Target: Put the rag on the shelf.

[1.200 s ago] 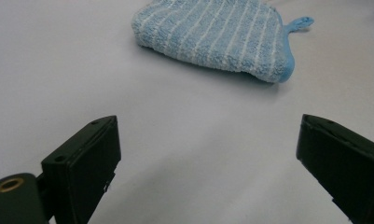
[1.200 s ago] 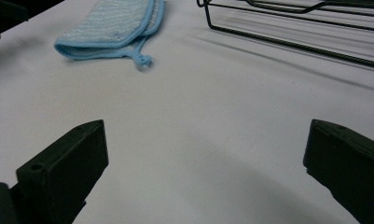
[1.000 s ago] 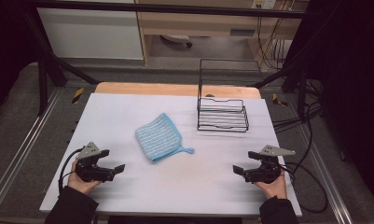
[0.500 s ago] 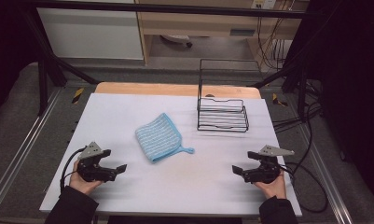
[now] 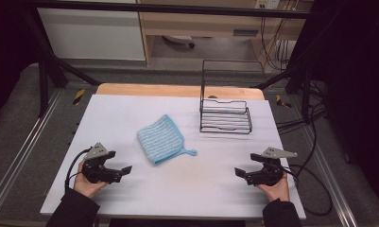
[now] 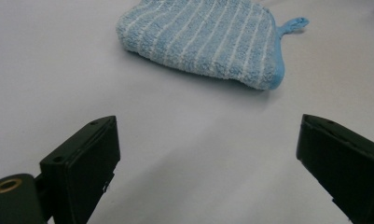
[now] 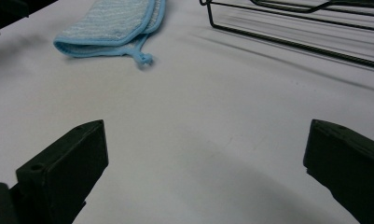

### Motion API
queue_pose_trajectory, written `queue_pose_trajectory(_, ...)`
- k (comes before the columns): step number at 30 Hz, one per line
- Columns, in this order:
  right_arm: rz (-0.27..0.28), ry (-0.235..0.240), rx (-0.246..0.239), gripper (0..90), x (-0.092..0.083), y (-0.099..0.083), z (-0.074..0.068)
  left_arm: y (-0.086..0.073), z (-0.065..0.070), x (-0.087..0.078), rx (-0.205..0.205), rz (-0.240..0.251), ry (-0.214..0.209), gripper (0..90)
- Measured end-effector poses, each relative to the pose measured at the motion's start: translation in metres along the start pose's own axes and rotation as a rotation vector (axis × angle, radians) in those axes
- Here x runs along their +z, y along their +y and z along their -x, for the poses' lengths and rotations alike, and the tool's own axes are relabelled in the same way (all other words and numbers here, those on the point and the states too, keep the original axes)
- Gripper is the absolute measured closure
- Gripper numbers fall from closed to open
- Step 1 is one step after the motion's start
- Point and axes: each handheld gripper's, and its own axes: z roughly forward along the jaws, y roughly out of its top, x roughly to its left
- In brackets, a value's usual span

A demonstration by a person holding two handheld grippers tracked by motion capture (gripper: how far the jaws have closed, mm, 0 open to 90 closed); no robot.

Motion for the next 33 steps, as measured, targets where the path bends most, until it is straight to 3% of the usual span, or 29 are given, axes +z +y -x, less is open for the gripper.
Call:
queue_pose_trajectory(19,-0.003,-0.004,-0.004,0.4,0.0,0.0,0.0,0.026,0.021,0.022,0.031,-0.062,-0.004,6.2)
queue_pose_trajectory(33,-0.012,-0.007,-0.007,0.5,0.001,0.0,-0.001,0.055,0.047,0.048,0.069,-0.084,-0.029,11.1)
